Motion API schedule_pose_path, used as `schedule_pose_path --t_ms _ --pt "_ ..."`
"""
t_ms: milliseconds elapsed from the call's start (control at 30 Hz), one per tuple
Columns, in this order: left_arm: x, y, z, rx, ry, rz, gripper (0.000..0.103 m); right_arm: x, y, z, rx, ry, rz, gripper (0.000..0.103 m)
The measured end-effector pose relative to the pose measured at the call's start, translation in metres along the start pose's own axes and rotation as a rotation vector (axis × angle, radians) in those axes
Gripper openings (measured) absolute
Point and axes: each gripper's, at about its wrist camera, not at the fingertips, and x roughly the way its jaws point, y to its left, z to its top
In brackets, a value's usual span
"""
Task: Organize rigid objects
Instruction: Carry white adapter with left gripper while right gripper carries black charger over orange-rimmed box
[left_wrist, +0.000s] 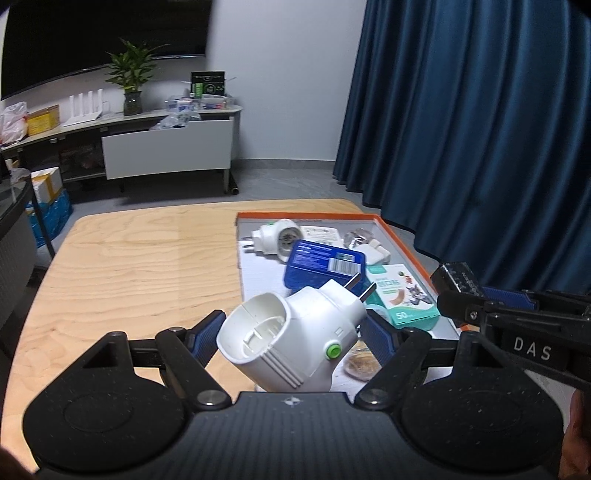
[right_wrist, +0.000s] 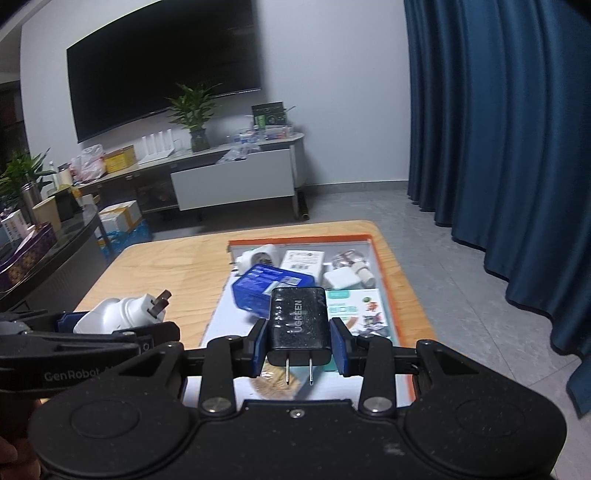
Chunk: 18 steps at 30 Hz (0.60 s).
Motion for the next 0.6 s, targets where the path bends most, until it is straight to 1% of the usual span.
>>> schedule_pose_path --t_ms 200,600 --pt "0.010 -0.005 0.003 0.006 0.014 -0.018 0.081 0.003 -0.010 0.001 0.017 0.004 -0.018 0.044" --pt "0.019 -0.011 0.011 0.010 0.026 -0.024 0.081 0.010 -0.014 0.004 0.023 0.007 -0.023 0.044"
